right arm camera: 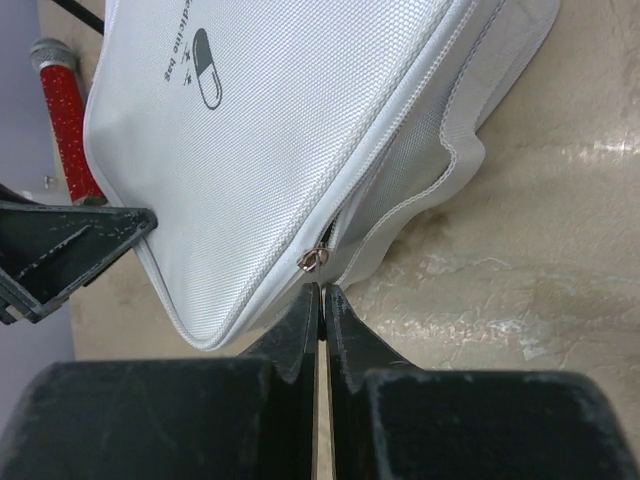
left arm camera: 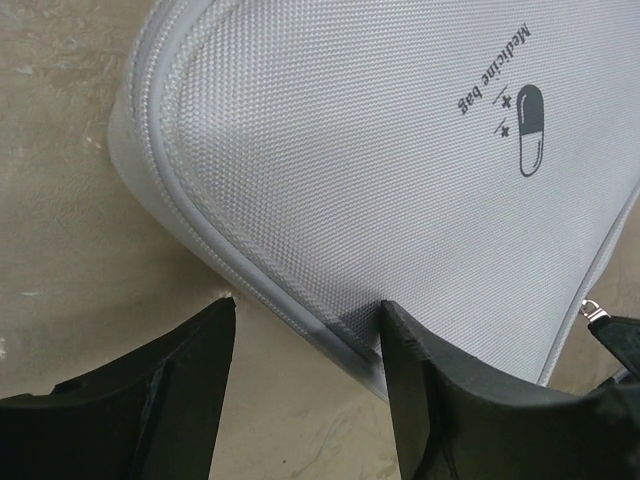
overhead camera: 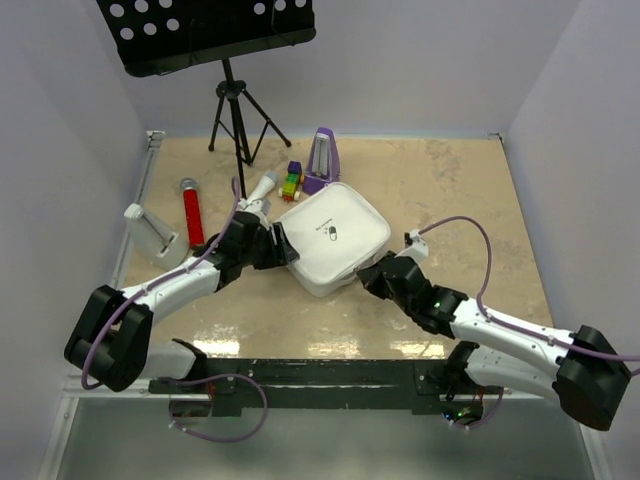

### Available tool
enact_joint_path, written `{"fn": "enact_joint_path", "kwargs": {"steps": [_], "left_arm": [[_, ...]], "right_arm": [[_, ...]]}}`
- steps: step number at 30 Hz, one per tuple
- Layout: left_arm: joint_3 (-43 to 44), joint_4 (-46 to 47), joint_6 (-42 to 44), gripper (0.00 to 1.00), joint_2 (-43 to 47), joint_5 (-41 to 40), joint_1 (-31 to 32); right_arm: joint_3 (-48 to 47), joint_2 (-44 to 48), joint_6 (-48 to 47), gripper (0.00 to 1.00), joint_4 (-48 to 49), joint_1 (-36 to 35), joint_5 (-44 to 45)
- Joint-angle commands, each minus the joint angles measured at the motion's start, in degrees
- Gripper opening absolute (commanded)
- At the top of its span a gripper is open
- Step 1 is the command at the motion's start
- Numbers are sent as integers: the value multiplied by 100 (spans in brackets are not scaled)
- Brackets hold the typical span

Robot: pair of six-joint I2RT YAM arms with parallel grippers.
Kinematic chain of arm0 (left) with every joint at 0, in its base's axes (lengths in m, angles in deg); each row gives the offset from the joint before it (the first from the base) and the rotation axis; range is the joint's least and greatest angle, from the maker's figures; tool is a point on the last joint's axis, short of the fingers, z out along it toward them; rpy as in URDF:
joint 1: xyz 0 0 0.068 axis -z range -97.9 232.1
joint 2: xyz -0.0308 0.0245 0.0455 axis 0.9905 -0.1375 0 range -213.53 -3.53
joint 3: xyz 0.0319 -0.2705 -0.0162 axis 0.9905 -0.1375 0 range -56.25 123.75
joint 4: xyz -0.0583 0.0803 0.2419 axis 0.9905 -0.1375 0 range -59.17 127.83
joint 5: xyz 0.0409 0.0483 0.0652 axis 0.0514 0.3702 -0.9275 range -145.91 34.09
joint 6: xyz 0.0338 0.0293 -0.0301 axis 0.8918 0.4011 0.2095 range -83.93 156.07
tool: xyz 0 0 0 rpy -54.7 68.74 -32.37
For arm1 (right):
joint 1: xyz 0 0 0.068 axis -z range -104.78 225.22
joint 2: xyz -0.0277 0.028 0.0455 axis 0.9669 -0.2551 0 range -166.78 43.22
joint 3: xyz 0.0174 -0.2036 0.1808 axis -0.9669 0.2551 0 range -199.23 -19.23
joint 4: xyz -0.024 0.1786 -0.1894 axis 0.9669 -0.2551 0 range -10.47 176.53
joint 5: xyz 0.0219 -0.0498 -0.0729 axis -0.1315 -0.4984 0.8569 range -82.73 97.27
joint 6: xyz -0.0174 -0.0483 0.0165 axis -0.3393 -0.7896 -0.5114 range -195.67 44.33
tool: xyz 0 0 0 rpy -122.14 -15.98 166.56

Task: Organize the medicine kit

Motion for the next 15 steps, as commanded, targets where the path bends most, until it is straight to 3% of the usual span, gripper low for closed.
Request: {"fn": "enact_joint_path", "kwargs": {"steps": [1,7,15], "left_arm": [[103,-1106,751,66,-202,-1237,-268],[719,-1563,989,79,-159,-1491,-268],[211,-1941,542,85,1571,-1562,-268]], "right_arm": [[-449,-215,-886,0,-323,173,856],[-871,-777,-1408,0,-489,-810,1030],[-2012,-2446,-1759,0,-384,-2014,1022]]}}
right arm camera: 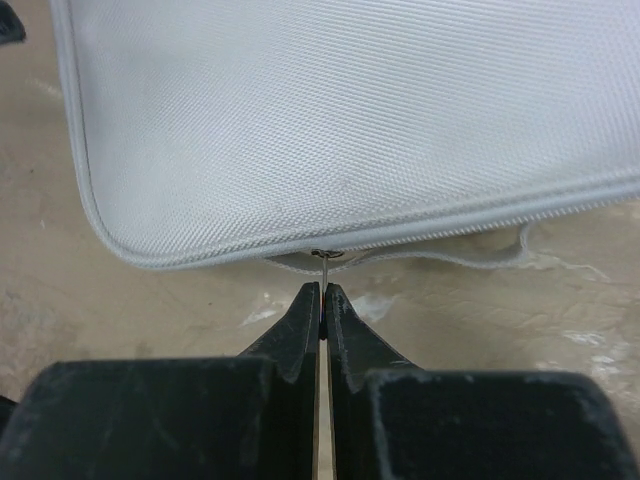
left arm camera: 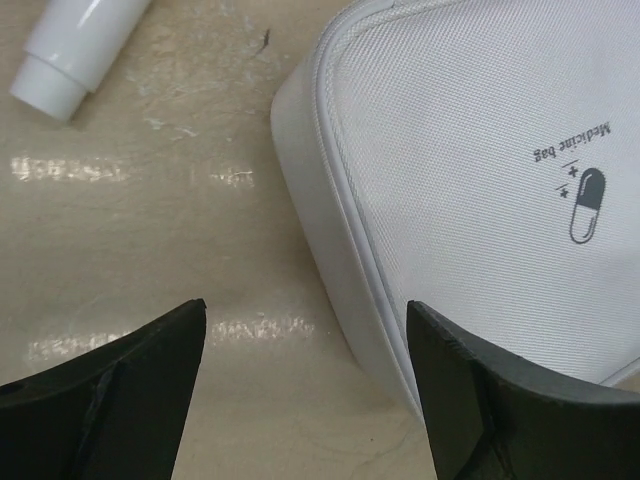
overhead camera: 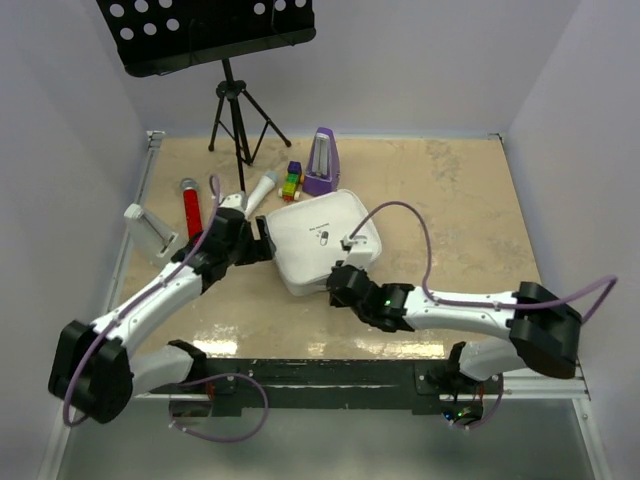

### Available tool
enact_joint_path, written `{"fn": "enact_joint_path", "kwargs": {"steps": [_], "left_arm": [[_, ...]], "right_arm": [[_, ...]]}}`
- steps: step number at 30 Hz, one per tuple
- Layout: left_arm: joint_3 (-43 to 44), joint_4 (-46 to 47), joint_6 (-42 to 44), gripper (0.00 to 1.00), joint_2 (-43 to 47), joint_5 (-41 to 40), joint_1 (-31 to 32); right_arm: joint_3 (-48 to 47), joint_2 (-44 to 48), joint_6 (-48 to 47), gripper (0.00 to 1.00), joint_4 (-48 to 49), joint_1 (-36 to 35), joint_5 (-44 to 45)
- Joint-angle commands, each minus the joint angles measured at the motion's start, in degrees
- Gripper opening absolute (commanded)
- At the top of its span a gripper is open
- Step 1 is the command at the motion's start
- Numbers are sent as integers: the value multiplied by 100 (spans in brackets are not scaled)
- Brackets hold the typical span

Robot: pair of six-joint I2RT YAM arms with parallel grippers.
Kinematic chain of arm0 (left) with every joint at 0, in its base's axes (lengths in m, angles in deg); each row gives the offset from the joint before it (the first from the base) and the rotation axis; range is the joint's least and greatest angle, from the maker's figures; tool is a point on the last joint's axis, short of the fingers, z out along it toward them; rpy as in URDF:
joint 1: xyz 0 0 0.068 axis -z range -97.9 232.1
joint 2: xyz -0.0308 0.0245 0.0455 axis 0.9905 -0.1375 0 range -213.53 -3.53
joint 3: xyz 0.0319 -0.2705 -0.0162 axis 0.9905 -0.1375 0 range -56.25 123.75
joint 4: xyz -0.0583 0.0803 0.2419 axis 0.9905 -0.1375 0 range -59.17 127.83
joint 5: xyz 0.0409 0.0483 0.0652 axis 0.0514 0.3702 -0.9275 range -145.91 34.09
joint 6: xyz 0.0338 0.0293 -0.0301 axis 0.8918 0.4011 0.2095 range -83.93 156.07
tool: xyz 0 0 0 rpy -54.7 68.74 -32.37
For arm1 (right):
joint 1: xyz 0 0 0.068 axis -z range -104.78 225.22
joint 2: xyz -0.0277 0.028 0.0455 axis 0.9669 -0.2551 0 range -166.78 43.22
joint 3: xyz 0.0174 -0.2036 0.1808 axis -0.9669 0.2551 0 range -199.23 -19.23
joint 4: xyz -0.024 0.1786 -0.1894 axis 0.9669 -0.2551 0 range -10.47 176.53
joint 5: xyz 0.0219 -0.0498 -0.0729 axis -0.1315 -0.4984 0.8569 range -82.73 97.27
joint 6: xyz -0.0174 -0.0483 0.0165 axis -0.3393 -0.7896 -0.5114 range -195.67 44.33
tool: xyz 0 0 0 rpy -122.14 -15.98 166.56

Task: Organize the medicine kit

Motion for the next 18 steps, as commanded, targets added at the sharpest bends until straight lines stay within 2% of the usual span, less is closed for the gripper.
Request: {"fn": "enact_joint_path", "kwargs": {"steps": [1,5,10,18], "left_arm": [[-330,-549,-160,86,1096,-388,-54],[-857,-629,-775,87,1870,-64,-19],[-1551,-541,-1382,88,2591,420,17],[-1965,-647,-1717,84,2987,702,69]], "right_arm": [[-934,-845,-410,0,-89,-691,200],[-1804,-1690,-753,0,-54,-1025,121],[-2526,-2297,-1070,0,-54,-1052,-19],[-2106,-2078,-886,0,-107,-1052,-20]]}}
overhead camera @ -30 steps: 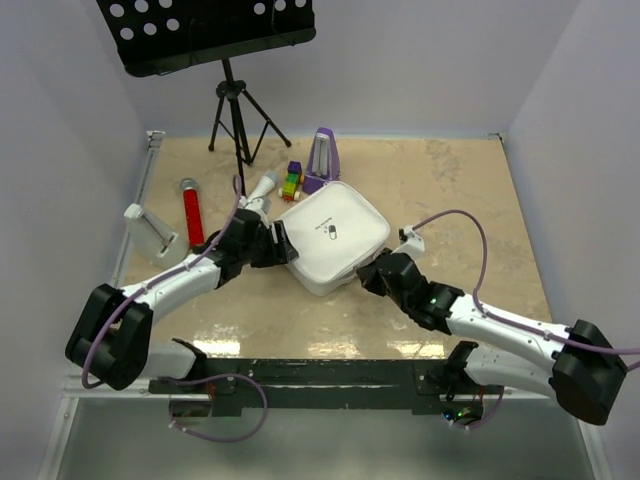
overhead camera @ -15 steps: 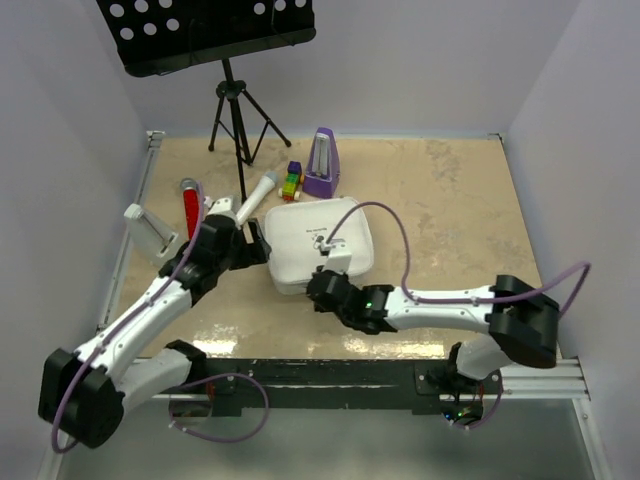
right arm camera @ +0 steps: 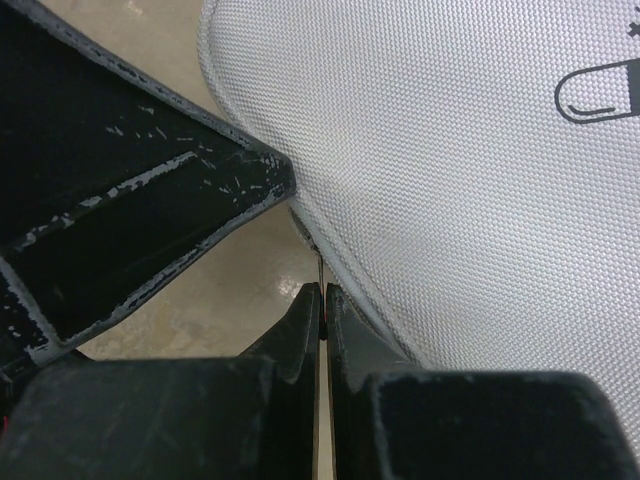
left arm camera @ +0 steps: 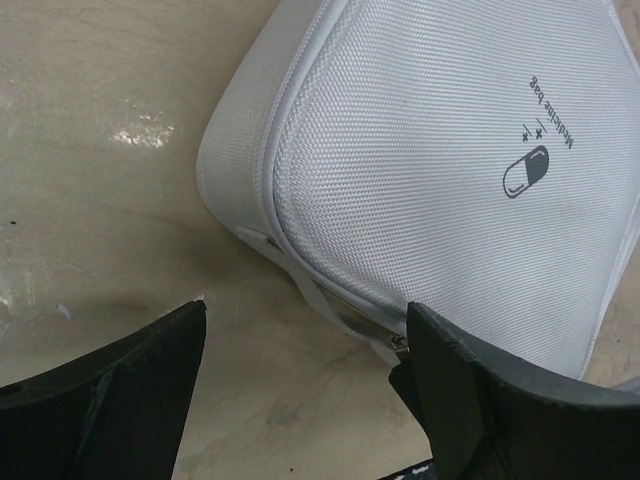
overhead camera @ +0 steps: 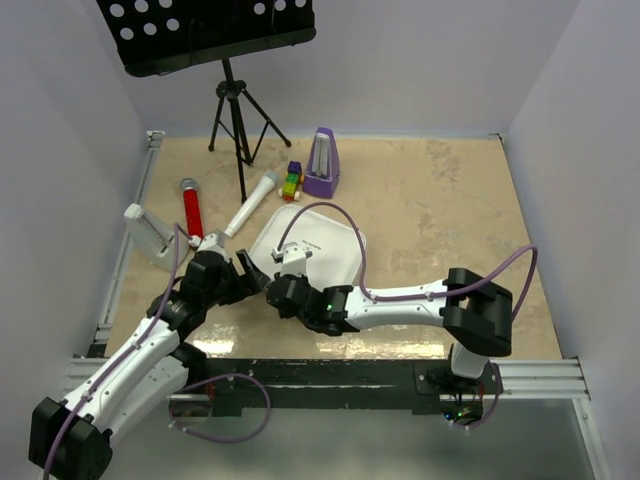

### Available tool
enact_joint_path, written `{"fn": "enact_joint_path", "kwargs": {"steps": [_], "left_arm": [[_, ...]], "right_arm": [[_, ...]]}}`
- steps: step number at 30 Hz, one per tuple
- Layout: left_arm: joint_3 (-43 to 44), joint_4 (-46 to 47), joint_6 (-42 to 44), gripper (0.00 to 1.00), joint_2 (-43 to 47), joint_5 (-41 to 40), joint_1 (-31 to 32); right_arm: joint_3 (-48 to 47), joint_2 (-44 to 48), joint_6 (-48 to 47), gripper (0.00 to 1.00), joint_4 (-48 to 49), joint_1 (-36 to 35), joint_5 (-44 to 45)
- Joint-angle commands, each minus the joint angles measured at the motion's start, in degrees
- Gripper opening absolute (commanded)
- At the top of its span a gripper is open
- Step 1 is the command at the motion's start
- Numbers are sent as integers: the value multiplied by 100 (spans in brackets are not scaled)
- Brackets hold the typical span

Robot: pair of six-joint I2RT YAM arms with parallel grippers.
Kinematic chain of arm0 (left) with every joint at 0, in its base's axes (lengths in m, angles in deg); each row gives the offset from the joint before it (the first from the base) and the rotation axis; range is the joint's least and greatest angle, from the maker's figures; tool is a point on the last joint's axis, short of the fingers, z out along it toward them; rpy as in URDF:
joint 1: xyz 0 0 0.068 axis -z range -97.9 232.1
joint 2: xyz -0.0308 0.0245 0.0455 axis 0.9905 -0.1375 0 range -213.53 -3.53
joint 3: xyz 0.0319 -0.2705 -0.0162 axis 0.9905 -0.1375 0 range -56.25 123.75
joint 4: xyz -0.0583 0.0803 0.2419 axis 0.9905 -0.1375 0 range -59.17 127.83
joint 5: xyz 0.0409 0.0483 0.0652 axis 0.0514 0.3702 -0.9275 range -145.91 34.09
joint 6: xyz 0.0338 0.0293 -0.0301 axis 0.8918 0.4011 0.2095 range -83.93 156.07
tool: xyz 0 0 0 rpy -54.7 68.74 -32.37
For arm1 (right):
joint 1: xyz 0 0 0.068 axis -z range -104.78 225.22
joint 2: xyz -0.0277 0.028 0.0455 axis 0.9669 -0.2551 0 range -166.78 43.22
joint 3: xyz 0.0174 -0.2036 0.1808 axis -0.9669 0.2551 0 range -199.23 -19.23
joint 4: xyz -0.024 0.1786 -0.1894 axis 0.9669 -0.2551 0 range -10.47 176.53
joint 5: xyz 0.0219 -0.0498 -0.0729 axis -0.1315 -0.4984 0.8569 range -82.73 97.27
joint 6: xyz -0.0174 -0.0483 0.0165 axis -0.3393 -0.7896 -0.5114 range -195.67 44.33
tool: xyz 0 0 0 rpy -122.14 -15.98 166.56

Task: Organize the medicine kit

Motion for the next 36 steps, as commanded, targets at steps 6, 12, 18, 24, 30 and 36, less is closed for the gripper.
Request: {"fn": "enact_joint_path", "kwargs": {"steps": [6,12,18,24,30,36], "left_arm": [[-279,-34,-465,74,98,281,150],[-279,-202,-580,66,212,174,230],[-323,158,-641,68,-34,315,247],[-208,501,-624,70,-578,245,256],[-165,861,-527,67,-1149,52,265],[81,923,-334,47,-1633,-334,256]], "right_arm": [[249,268,39,0,-67,-1,-2],[47,118,-57,0,-67,8,24],[-41,100,-101,0,-76,8,42],[-67,109,-110,0,-103,8,51],[-23,74,-93,0,-102,8,42],[362,284,48,0,-217,-1,16]]}}
